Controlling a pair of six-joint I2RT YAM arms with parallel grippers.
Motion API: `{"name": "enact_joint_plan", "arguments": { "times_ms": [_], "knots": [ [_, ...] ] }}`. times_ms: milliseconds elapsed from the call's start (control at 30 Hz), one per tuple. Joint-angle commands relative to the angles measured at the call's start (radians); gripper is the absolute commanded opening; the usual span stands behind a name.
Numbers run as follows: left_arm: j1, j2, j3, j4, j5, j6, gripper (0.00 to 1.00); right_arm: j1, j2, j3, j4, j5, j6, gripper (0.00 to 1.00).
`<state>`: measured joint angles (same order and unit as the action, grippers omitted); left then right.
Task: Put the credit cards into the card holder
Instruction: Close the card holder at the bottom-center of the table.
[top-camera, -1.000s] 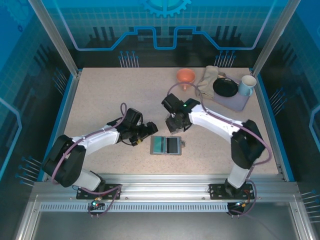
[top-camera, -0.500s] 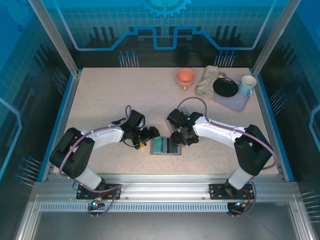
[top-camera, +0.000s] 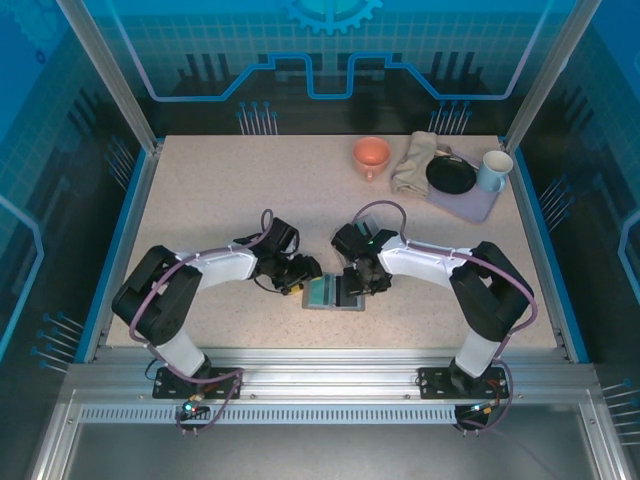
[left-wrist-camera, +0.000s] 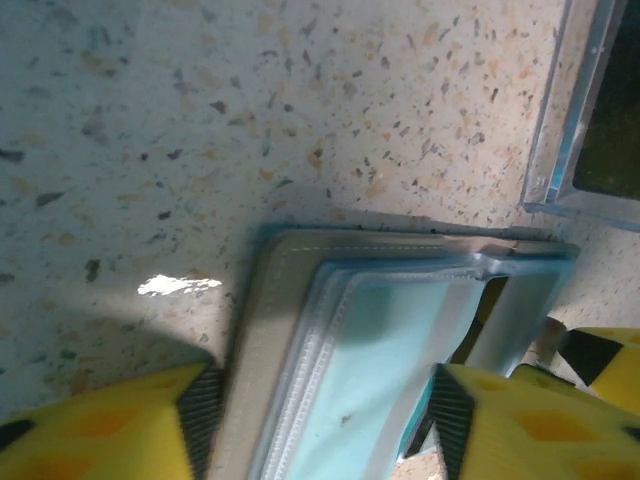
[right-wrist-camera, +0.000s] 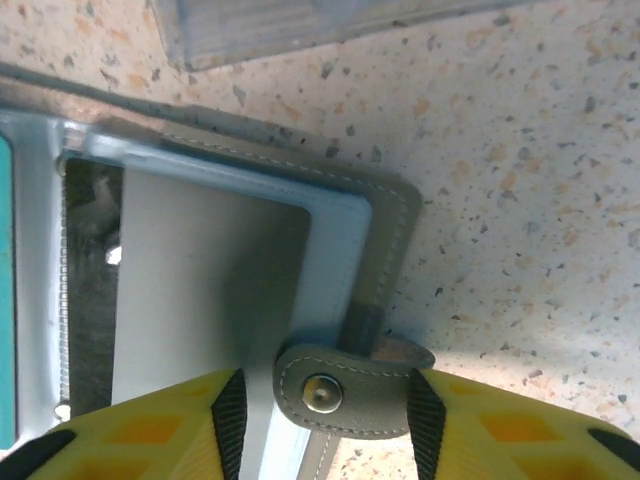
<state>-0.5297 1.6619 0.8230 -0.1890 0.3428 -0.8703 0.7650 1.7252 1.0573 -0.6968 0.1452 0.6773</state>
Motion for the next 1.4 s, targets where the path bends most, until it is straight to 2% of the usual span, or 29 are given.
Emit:
{"name": "enact_joint_plan", "arguments": {
  "times_ms": [0,133,267,833,933,1200,1367],
  "knots": [
    [-0.025,0.011,0.024,0.024,0.061,0.009,0.51,-0.004,0.013,-0.017,0.025,-0.021,0.008,0.42],
    [-0.029,-0.028,0.023,0.035,0.061,0.011,0.44,-0.006,0.007,-0.025,0.029,-0.018,0.011,0.34],
    [-0.029,-0.044,0.023,0.06,0.09,0.007,0.39,-0.007,-0.01,-0.033,0.029,-0.01,0.015,0.32],
    [-0.029,-0.023,0.033,0.105,0.141,-0.006,0.13,0.004,-0.086,-0.016,-0.097,0.129,0.018,0.62],
    [-0.029,-0.024,0.032,0.103,0.141,-0.001,0.08,0.012,-0.081,-0.016,-0.122,0.152,0.029,0.62],
    [-0.028,-0.04,0.046,0.059,0.124,0.026,0.0,0.022,-0.083,-0.032,-0.152,0.177,0.05,0.46],
    [-0.028,-0.052,0.068,0.01,0.114,0.053,0.0,0.019,-0.095,-0.035,-0.158,0.197,0.056,0.25]
  ]
}}
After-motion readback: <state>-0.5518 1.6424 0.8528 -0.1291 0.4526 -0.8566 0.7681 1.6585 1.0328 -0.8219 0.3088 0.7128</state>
